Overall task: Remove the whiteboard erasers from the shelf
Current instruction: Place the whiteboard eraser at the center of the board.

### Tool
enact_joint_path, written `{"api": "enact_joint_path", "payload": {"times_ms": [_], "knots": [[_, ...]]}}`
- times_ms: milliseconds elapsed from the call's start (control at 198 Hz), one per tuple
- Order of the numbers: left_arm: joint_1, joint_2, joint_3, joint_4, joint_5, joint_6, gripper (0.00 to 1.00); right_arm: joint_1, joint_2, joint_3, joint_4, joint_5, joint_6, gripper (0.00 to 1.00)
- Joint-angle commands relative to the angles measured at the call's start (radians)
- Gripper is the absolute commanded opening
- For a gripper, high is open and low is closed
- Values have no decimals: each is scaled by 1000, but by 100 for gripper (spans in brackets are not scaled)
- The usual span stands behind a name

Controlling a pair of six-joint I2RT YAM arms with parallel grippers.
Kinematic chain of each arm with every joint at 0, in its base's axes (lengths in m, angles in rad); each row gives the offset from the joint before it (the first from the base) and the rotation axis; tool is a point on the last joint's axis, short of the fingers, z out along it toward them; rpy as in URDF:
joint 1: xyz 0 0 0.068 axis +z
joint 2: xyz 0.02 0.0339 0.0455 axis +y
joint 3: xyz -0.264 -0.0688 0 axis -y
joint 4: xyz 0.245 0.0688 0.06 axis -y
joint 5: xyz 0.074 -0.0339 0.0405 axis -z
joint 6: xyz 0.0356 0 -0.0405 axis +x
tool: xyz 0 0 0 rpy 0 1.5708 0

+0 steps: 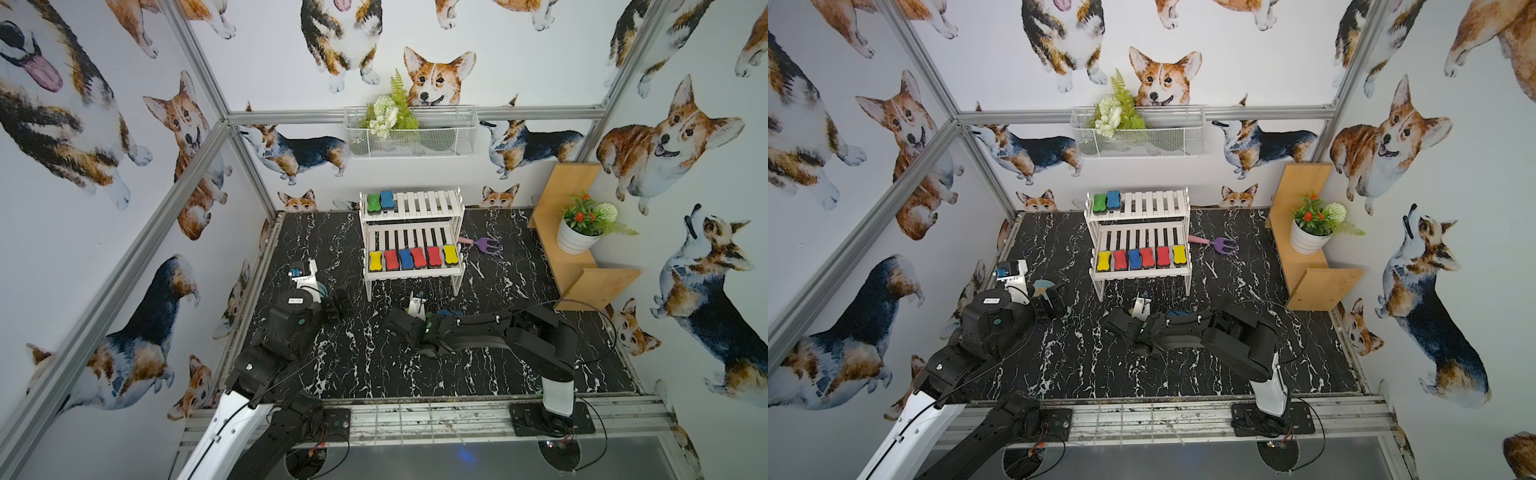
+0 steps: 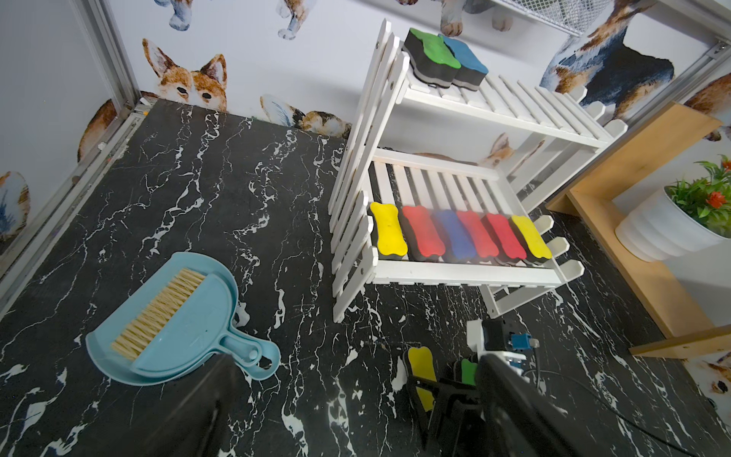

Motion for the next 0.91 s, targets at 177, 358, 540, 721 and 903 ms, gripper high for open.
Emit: {"api": "enact_joint_path", "payload": {"times_ms": [177, 358, 540, 721, 903], "knots": [[1, 4, -5, 10, 11, 2, 99, 38, -166, -28, 22, 7, -160, 62], [0, 13, -45, 25, 27, -2, 99, 34, -341, -24, 36, -28, -334, 62], [1, 18, -79, 56, 57, -13, 99, -41, -457, 79, -1, -96, -483, 62], [1, 35, -87, 60, 63, -14, 99, -156, -408, 294, -61, -174, -600, 62], [0, 33, -87, 54, 60, -11, 99, -246, -213, 647, -198, -245, -680, 62]]}}
